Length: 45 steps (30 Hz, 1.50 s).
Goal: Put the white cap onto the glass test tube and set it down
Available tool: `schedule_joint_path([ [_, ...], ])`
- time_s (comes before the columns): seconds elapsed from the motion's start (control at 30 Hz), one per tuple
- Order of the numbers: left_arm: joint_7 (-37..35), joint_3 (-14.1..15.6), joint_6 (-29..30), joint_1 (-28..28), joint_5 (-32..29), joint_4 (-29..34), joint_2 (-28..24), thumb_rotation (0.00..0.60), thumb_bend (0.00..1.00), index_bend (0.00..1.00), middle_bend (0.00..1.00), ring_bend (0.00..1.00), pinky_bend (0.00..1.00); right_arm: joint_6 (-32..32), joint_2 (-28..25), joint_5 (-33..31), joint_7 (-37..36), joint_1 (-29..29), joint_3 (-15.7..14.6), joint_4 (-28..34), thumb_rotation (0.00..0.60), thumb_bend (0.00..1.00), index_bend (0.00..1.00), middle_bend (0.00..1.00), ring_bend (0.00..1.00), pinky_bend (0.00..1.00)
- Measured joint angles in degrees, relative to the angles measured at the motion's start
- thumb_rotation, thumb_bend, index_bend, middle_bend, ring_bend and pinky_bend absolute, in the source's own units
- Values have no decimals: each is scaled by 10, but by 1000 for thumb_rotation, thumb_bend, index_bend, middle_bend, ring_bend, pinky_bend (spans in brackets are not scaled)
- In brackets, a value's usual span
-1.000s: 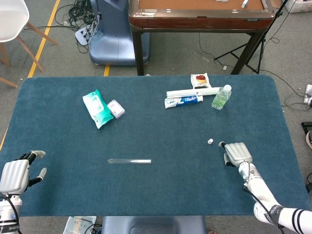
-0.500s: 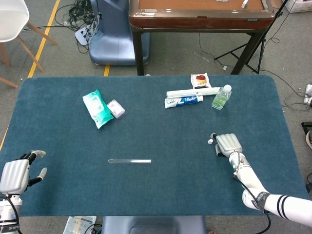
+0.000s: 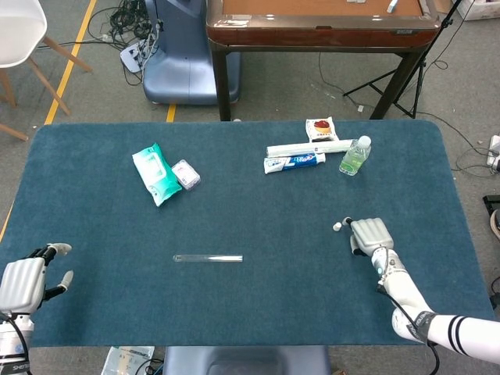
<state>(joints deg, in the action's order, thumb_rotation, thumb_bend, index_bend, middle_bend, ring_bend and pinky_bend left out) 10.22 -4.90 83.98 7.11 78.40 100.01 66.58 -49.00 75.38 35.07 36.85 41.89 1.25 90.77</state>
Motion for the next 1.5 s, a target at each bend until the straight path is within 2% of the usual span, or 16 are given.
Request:
schedule_joint_path([
  [0.3, -4, 0, 5, -4, 0, 0, -3, 600, 293, 361, 387, 382, 497, -1, 19, 21, -14, 10, 0, 4, 599, 697, 208, 1000, 1000, 1000],
  [0.63, -5, 2, 2, -5, 4, -1, 0, 600, 293, 362, 387, 382, 497, -34, -3, 38, -21, 0, -13, 33, 599, 697, 208, 1000, 1000, 1000],
  [1.17, -7, 5, 0, -7, 5, -2, 0, 600, 293, 362, 387, 382, 497, -12, 24, 27, -33, 7, -17, -8, 599, 697, 208, 1000, 1000, 1000],
  [1.5, -13, 4, 1, -7, 9, -6, 1, 600, 293, 361, 387, 383, 497, -33, 17, 45, -25, 9, -18, 28, 599, 697, 208, 1000, 1000, 1000],
])
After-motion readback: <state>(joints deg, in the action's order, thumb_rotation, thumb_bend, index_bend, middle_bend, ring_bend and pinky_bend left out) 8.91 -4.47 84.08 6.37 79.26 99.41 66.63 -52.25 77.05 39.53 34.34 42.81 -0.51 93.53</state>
